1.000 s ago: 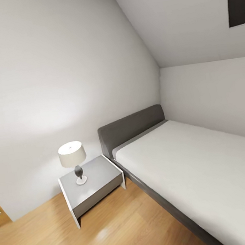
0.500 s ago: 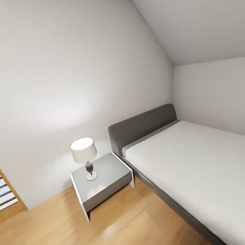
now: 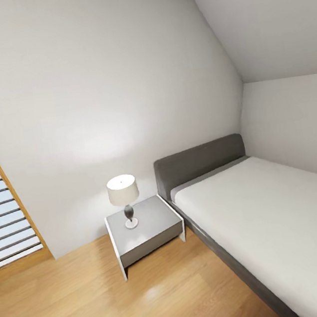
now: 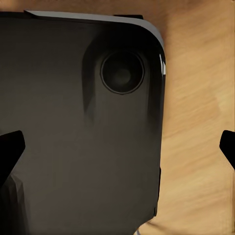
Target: Attach the digital camera to the camera tripod in the bedroom.
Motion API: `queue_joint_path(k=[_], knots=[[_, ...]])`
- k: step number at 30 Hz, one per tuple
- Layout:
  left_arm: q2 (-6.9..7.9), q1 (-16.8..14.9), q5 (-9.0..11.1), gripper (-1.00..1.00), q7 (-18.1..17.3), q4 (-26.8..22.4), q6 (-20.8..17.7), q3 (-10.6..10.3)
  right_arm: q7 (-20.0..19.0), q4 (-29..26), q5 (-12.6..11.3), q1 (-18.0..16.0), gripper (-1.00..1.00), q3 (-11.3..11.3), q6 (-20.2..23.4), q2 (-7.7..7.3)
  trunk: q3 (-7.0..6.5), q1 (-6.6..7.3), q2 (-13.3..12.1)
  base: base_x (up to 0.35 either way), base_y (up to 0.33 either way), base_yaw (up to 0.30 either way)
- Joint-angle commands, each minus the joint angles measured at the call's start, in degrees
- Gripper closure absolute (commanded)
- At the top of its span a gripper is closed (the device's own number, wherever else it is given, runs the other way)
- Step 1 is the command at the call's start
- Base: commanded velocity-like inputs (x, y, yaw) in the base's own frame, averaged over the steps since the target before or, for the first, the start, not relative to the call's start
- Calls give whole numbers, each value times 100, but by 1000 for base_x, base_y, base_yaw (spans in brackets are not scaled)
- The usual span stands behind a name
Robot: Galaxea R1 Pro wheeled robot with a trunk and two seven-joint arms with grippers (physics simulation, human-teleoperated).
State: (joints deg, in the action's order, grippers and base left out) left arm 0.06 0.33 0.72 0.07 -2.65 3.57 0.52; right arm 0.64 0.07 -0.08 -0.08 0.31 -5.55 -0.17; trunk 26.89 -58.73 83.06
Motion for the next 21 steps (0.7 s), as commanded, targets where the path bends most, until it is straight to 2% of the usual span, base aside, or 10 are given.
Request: queue_joint_path(k=[1,21], knots=[[0,2,7,-100,1,-8,9,3,7,-1,-1,-1,-100,4,-17,0,4,0,2,0,0,199],[-11,2,-6,-100,-7,-8,12,5,7,-2,-1,-1,-100,4,-17,8,4,0,2,0,0,199]])
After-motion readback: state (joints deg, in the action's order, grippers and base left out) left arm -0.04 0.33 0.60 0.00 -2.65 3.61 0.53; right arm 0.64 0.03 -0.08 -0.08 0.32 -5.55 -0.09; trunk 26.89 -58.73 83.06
